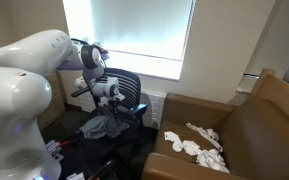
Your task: Remove the grey shirt from the backrest of the black chair then place it on the right side of the sofa
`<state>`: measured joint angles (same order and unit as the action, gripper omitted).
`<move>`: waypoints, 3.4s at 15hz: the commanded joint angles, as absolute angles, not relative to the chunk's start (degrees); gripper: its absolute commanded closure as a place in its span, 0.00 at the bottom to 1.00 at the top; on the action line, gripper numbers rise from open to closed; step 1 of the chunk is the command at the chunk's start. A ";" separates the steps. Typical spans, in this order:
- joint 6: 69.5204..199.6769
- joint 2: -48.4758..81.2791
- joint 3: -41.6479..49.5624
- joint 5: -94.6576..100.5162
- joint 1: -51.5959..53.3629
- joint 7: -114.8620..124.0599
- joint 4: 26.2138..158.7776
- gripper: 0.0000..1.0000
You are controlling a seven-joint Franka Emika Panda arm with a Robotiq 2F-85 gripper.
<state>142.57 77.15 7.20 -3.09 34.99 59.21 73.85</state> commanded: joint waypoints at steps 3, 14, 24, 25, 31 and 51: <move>160.35 60.15 8.94 -3.04 36.95 60.64 91.87 0.99; 183.81 45.44 21.08 -15.32 49.63 75.11 108.66 0.99; 188.68 40.77 25.78 -22.45 46.85 79.18 109.91 0.99; 188.67 39.01 27.33 -23.58 47.25 80.18 111.31 0.99; 189.38 20.31 8.49 -9.01 27.52 74.75 115.28 0.99; 198.28 13.46 -29.26 19.77 -7.74 89.61 121.49 0.99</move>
<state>198.28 15.46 -34.03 25.79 -10.13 92.49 125.36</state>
